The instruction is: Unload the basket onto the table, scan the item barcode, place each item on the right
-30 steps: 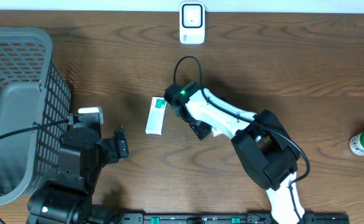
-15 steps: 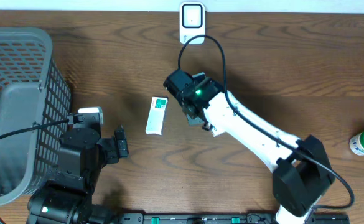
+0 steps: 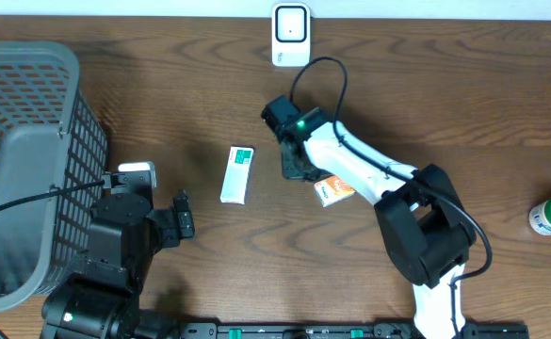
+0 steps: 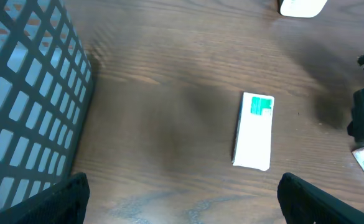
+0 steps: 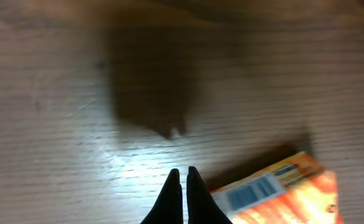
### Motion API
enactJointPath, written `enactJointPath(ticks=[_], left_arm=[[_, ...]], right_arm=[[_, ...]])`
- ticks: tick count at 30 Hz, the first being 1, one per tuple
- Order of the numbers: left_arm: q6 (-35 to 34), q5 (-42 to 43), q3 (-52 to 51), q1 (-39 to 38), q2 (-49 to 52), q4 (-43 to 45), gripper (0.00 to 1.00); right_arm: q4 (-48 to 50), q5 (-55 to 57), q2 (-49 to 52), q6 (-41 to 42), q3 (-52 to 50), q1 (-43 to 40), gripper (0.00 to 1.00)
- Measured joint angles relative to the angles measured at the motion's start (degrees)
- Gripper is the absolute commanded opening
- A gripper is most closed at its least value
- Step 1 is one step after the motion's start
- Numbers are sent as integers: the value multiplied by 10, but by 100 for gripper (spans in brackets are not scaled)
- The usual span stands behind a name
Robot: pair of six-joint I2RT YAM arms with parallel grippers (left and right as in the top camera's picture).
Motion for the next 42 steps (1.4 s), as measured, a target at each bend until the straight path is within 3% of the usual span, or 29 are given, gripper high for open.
enactJointPath(ticks=[15, 23, 28, 35, 42], left_arm=[[0, 0, 0, 0, 0, 0, 96], [0, 0, 0, 0, 0, 0, 96], [0, 0, 0, 0, 0, 0, 96], [0, 0, 0, 0, 0, 0, 96], [0, 0, 0, 0, 0, 0, 96]], right_arm=[[-173, -35, 0, -19, 0, 20, 1], [-275, 34, 0, -32, 0, 32, 1], [-221, 29, 0, -42, 0, 32, 2], [-38, -59, 0, -49, 0, 32, 1], [-25, -80, 23, -31, 1, 32, 1]])
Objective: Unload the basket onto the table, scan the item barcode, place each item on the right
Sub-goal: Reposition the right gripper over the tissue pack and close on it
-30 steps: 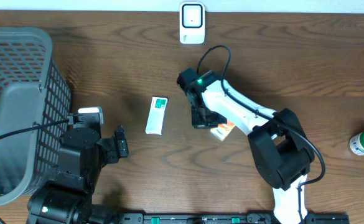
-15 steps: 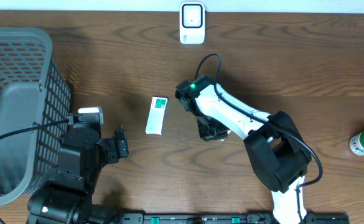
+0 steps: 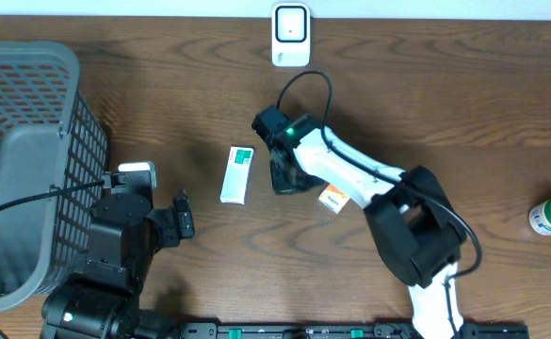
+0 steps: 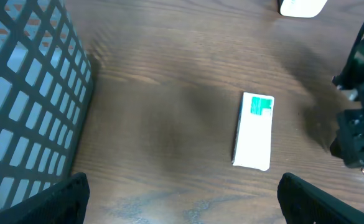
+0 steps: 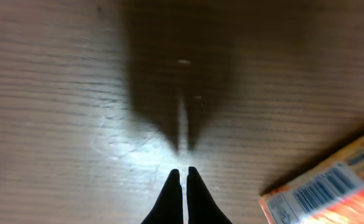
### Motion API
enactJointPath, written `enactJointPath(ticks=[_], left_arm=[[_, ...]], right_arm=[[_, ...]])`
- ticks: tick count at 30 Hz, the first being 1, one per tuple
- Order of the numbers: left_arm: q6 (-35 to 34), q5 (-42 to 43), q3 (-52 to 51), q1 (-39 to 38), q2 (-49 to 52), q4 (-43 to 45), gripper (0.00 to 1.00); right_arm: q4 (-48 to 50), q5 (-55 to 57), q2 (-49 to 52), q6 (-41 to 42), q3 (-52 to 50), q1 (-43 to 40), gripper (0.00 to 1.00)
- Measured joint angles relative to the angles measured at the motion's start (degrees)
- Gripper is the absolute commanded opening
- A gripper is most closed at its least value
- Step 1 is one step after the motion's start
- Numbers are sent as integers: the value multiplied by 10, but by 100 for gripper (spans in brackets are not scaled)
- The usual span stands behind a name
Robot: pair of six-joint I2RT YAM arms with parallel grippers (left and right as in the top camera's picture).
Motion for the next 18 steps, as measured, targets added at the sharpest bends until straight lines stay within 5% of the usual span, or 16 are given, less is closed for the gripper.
enactJointPath(ticks=[18], left_arm=[[0, 0, 0, 0, 0, 0, 96]], right_arm=[[-112, 74, 36, 8, 17, -3, 1]])
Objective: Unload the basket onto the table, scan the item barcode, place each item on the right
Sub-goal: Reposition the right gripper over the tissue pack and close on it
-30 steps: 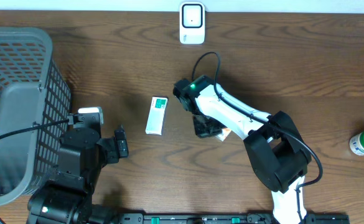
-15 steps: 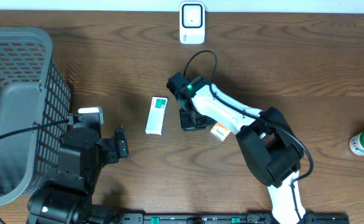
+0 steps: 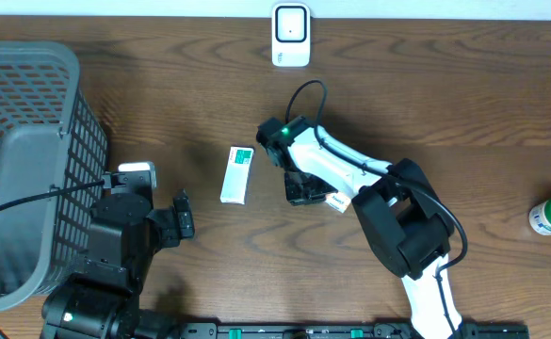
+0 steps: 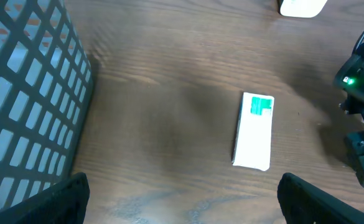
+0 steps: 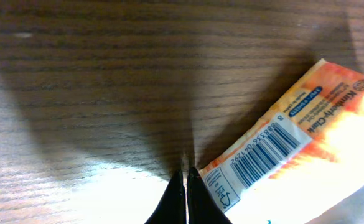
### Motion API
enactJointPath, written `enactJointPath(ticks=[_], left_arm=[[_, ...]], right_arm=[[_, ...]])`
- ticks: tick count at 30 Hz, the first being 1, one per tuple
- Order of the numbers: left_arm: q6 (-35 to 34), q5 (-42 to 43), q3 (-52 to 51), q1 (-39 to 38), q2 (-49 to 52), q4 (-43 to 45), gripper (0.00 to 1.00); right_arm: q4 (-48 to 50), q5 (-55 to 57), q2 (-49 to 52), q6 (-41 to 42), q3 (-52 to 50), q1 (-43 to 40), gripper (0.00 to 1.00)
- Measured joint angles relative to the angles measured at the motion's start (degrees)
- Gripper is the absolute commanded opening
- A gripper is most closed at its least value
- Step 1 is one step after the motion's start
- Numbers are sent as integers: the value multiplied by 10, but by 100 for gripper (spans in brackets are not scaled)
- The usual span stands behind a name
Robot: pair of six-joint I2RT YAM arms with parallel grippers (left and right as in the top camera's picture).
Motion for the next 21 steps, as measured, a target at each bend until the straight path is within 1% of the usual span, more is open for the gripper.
enactJointPath(ticks=[3, 7, 10, 16, 21], left_arm=[[0, 0, 0, 0, 0, 0, 96], [0, 0, 0, 0, 0, 0, 96], [0, 0, 0, 0, 0, 0, 96], [0, 0, 0, 0, 0, 0, 96], [0, 0, 0, 0, 0, 0, 96]], right_arm=[[28, 4, -3, -20, -1, -1, 1], [76, 2, -7, -24, 2, -9, 1], [80, -10, -8, -25, 3, -18, 1], [21, -30, -5, -24, 4, -47, 1], [-66, -37, 8, -37, -2, -59, 1]])
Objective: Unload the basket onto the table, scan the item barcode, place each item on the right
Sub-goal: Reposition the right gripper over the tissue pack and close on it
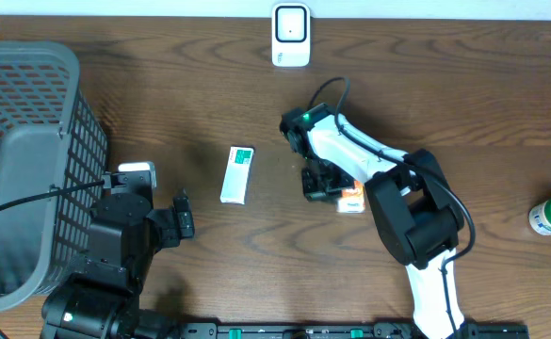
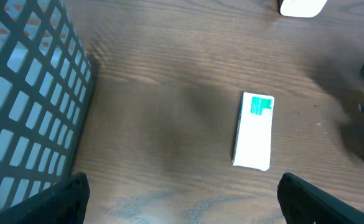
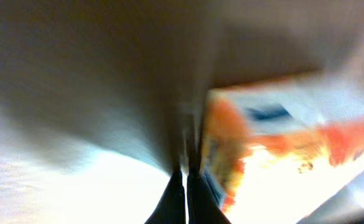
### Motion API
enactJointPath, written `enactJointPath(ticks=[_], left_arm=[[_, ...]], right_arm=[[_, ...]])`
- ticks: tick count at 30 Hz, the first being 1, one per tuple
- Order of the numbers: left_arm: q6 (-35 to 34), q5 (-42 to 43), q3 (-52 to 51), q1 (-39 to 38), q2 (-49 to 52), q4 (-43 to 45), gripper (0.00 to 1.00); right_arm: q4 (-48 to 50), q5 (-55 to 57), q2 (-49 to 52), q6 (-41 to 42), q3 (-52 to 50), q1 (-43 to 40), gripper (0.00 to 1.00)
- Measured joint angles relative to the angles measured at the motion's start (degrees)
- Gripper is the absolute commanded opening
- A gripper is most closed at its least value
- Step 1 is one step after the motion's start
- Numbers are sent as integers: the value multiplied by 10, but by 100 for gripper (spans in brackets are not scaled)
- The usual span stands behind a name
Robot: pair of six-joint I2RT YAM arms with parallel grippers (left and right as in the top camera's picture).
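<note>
An orange and white packet [image 1: 352, 198] lies flat on the wooden table right of centre. My right gripper [image 1: 318, 185] is at its left edge, shut with nothing between the fingers. The right wrist view is blurred: the shut right gripper [image 3: 185, 185] sits against the packet [image 3: 281, 140]. A white scanner [image 1: 291, 35] stands at the table's far edge and shows as a corner [image 2: 301, 6] in the left wrist view. My left gripper [image 1: 183, 218] rests open at the lower left, also seen wide open [image 2: 182, 205] over bare wood.
A white box with a green end [image 1: 238, 174] lies left of the right gripper, and the left wrist view shows it [image 2: 254, 130] too. A grey mesh basket [image 1: 30, 160] fills the left side. A green-capped bottle stands at the right edge.
My right gripper, still shut, has moved a little to the right, and the orange packet lies further right with it. The right wrist view has gone blurred. The left arm has not moved.
My right gripper was shut on the table left of the orange packet, then further left of it. Then it stood at the packet's near-left edge with the barcode in the wrist view. Now gripper and packet are both further right. The white-green box stayed put.
</note>
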Motion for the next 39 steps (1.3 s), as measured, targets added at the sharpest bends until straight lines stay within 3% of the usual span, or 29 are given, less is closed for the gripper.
enactJointPath(ticks=[5, 17, 18, 19, 20, 22, 26, 32, 39], left_arm=[[0, 0, 0, 0, 0, 0, 96], [0, 0, 0, 0, 0, 0, 96], [0, 0, 0, 0, 0, 0, 96], [0, 0, 0, 0, 0, 0, 96], [0, 0, 0, 0, 0, 0, 96], [0, 0, 0, 0, 0, 0, 96], [0, 0, 0, 0, 0, 0, 96], [0, 0, 0, 0, 0, 0, 96], [0, 0, 0, 0, 0, 0, 96]], right_arm=[[-77, 40, 19, -5, -13, 0, 1], [-62, 128, -24, -22, -16, 0, 1], [-54, 116, -45, -33, -16, 0, 11], [-48, 101, -63, -43, -16, 0, 37], [-42, 80, -84, -53, -16, 0, 73], [-39, 42, -130, -50, -16, 0, 99], [-41, -3, -197, -1, -15, -5, 99], [-40, -24, -202, 113, -17, -21, 99], [52, -28, -202, 224, -80, -34, 99]])
